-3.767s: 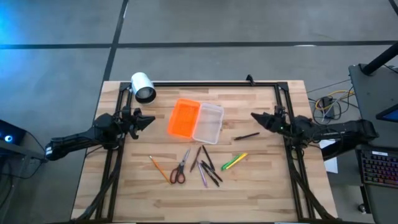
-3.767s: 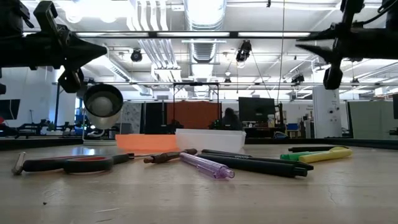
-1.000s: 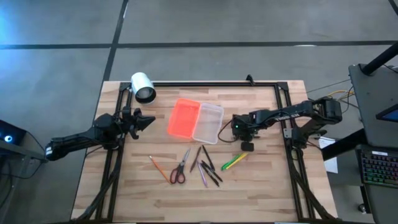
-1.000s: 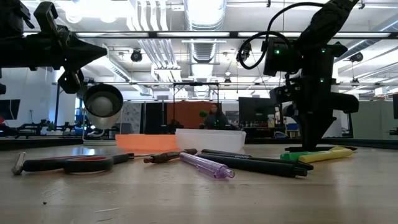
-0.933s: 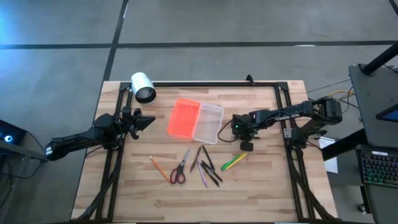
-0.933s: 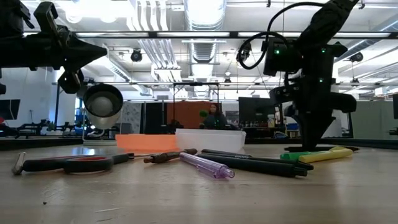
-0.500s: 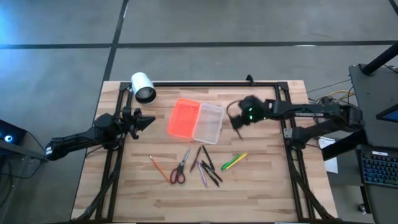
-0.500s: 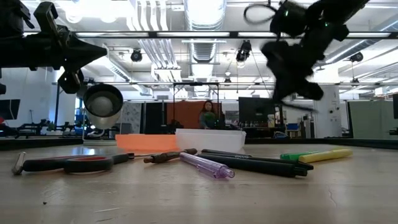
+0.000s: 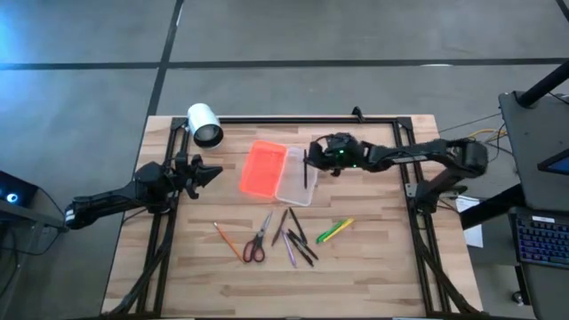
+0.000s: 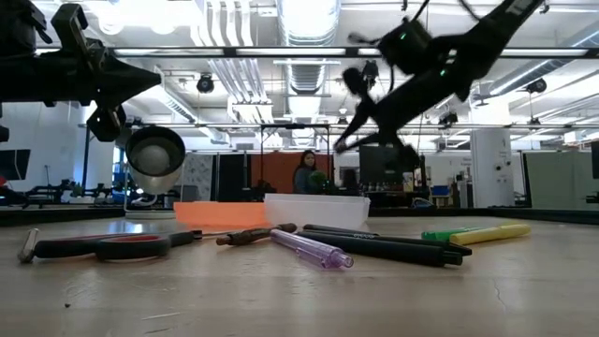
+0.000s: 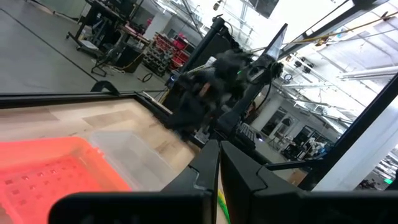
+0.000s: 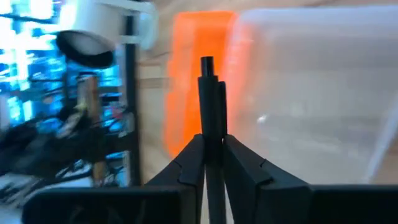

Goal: Pick & place school supplies into a supply box
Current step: Put the black pen into the orange supply box, then put the black scissors into the orange supply box

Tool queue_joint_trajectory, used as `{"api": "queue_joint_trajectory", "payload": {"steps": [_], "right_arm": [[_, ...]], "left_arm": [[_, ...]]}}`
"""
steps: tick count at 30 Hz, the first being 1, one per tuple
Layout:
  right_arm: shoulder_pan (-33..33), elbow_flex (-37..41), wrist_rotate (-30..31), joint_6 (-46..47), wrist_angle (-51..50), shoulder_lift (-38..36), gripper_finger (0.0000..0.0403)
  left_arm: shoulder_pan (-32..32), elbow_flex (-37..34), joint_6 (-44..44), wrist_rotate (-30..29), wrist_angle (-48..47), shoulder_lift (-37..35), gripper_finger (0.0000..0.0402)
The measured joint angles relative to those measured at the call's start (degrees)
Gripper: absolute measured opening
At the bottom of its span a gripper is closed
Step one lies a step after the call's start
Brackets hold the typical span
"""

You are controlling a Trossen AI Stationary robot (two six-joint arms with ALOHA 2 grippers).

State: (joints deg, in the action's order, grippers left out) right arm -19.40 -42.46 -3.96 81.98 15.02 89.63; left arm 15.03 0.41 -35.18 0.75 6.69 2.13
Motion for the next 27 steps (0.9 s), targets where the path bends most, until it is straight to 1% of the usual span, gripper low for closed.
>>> {"api": "queue_joint_trajectory", "payload": {"steps": [4,8,10,12,15,18,22,24,27], "right_arm": [[0.0,-2.74,-0.92,-0.74,-0.01,4.25,0.0082],[0.11,-5.44,-2.05,-3.29,-0.44,5.63,0.0134],[0.09,-7.2,-2.04,-5.35,-3.24,5.55,0.0159],[-0.02,-9.25,-1.99,-9.14,-7.74,5.32,0.0182],[0.09,-12.44,-0.52,-19.76,-14.94,4.67,0.0207],[1.53,-16.8,3.84,-32.2,-20.87,2.92,0.0218],[3.52,-22.89,6.68,-46.83,-28.23,2.09,0.022],[3.79,-25.43,6.78,-50.65,-32.28,2.4,0.0219],[3.76,-28.57,6.75,-52.17,-37.75,3.24,0.0219]], "left_arm": [[0.0,-0.01,0.0,0.0,0.03,-0.02,0.0],[0.0,0.01,0.0,0.0,0.05,-0.02,0.0],[0.0,0.01,0.0,0.0,0.07,-0.02,0.0],[0.0,0.01,0.0,0.0,0.09,-0.02,0.0],[0.0,0.01,0.0,0.0,0.12,-0.02,0.0],[0.0,-0.01,0.0,0.0,0.12,-0.02,0.0],[0.0,0.0,0.0,0.0,0.09,-0.02,0.0],[0.0,0.01,0.0,0.0,0.09,-0.02,0.0],[0.0,0.01,0.0,0.0,0.05,-0.02,0.0]]}}
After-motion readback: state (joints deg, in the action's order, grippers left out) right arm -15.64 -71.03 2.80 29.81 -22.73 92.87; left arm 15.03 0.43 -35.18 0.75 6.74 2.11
